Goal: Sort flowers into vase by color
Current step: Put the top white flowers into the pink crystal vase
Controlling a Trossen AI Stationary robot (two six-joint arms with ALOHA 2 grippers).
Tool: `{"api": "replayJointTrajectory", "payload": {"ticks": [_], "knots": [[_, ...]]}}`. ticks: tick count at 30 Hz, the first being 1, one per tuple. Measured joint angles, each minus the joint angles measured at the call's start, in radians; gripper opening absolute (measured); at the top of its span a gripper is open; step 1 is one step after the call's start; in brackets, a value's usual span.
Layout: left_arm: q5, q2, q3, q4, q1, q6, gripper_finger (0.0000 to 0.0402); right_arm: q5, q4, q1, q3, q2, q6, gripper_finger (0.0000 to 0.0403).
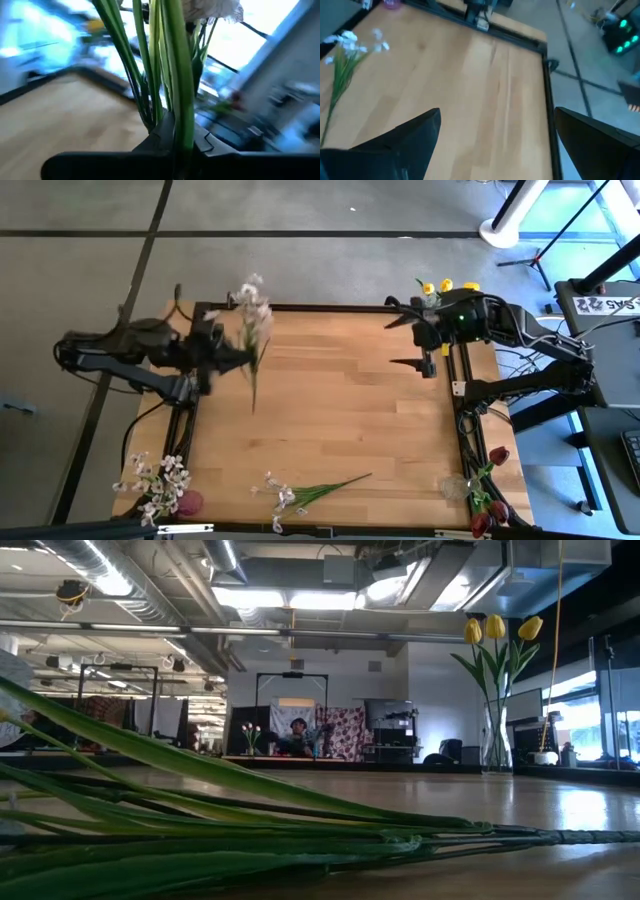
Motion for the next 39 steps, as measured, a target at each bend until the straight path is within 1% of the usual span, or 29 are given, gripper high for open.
{"api": "replayJointTrajectory", "payload": {"ticks": [2, 4, 6, 8, 11, 15, 21, 22, 23, 24, 27, 29, 31, 33, 37, 39], "knots": [[0.079, -0.026, 0.0, 0.023, -0.034, 0.057, 0.0005, -0.005, 0.041, 0.0, 0.0, 0.004, 0.0, 0.0385], [0.162, -0.05, 0.0, 0.025, -0.058, 0.107, 0.0005, -0.009, 0.059, 0.0, 0.0, 0.005, 0.049, 0.0381], [0.244, -0.068, 0.0, 0.034, -0.072, 0.154, 0.0005, -0.012, 0.109, 0.0, 0.0, 0.005, 0.1, 0.0368], [0.315, -0.08, 0.0, 0.046, -0.08, 0.184, 0.0005, 0.003, 0.145, 0.0, 0.0, 0.004, 0.13, 0.0342], [0.414, -0.09, 0.0, 0.071, -0.086, 0.214, 0.0005, 0.023, 0.181, 0.0, 0.0, 0.003, 0.183, 0.0284], [0.538, -0.111, 0.0, 0.066, -0.086, 0.234, 0.0004, 0.033, 0.183, 0.0, 0.0, -0.004, 0.224, 0.0188], [0.657, -0.18, -0.028, 0.053, -0.086, 0.258, 0.0002, 0.036, 0.184, 0.0, 0.0, -0.005, 0.23, 0.0041], [0.671, -0.196, -0.043, 0.055, -0.086, 0.263, 0.0002, 0.035, 0.184, 0.0, 0.0, -0.005, 0.23, 0.0021], [0.685, -0.213, -0.061, 0.055, -0.086, 0.264, 0.0002, 0.033, 0.184, 0.0, 0.0, -0.005, 0.231, 0.0011], [0.696, -0.231, -0.082, 0.053, -0.086, 0.263, 0.0002, 0.034, 0.184, 0.0, 0.0, -0.005, 0.234, 0.0009], [0.749, -0.277, -0.139, 0.065, -0.086, 0.231, 0.0001, 0.063, 0.184, 0.0, 0.0, -0.005, 0.266, 0.0027], [0.829, -0.297, -0.157, 0.081, -0.086, 0.18, 0.0001, 0.09, 0.181, 0.0, 0.0, -0.005, 0.279, 0.0034], [0.886, -0.312, -0.158, 0.099, -0.086, 0.147, 0.0001, 0.117, 0.173, 0.0, 0.0, -0.005, 0.28, 0.0035], [0.926, -0.322, -0.158, 0.119, -0.086, 0.109, 0.0001, 0.151, 0.166, 0.0, 0.0, -0.004, 0.28, 0.003], [1.012, -0.324, -0.158, 0.211, -0.093, 0.02, 0.0, 0.2, 0.16, -0.001, 0.0, -0.004, 0.28, 0.0013], [1.031, -0.325, -0.158, 0.236, -0.108, -0.027, 0.0, 0.21, 0.145, -0.001, 0.0, -0.004, 0.282, 0.0005]]}}
